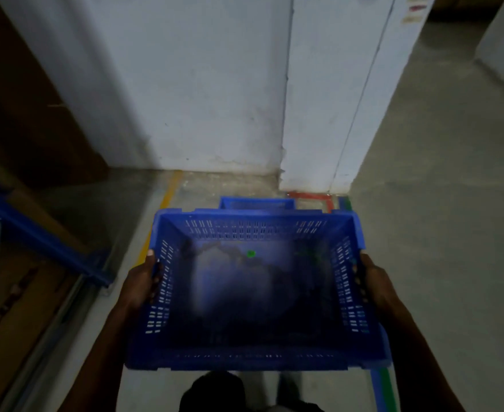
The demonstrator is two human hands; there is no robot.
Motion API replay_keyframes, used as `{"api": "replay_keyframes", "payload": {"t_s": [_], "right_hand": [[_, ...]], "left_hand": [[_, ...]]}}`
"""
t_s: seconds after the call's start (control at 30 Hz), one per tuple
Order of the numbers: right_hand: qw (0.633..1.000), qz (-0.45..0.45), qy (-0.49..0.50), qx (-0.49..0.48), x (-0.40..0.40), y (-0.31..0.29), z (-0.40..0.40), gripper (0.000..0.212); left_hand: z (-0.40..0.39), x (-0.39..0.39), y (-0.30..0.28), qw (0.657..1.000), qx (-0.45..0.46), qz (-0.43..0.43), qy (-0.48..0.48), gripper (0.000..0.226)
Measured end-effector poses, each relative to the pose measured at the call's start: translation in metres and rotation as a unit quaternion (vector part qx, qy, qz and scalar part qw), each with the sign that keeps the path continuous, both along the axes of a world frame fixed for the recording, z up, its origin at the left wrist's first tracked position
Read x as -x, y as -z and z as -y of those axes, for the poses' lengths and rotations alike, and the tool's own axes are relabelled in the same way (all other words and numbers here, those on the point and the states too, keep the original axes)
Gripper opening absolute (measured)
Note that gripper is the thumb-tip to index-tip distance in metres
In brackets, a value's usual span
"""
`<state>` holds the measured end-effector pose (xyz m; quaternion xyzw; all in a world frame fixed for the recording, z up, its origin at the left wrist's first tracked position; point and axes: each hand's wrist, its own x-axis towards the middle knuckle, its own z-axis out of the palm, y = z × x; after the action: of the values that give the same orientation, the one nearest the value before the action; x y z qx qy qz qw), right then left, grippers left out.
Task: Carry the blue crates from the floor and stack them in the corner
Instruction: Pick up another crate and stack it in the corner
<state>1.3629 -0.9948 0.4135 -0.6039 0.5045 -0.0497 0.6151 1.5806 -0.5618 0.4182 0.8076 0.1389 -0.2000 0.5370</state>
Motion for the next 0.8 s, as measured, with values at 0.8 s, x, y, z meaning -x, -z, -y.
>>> {"api": "replay_keyframes", "payload": {"t_s": [0.8], "right_hand": [[0.995,-0.092,0.041,-0.023,-0.463,0.212,0.138,0.082]], "left_hand": [[0.165,-0.499,0.230,0.995,-0.017,-0.089,0.036,0.055]]}}
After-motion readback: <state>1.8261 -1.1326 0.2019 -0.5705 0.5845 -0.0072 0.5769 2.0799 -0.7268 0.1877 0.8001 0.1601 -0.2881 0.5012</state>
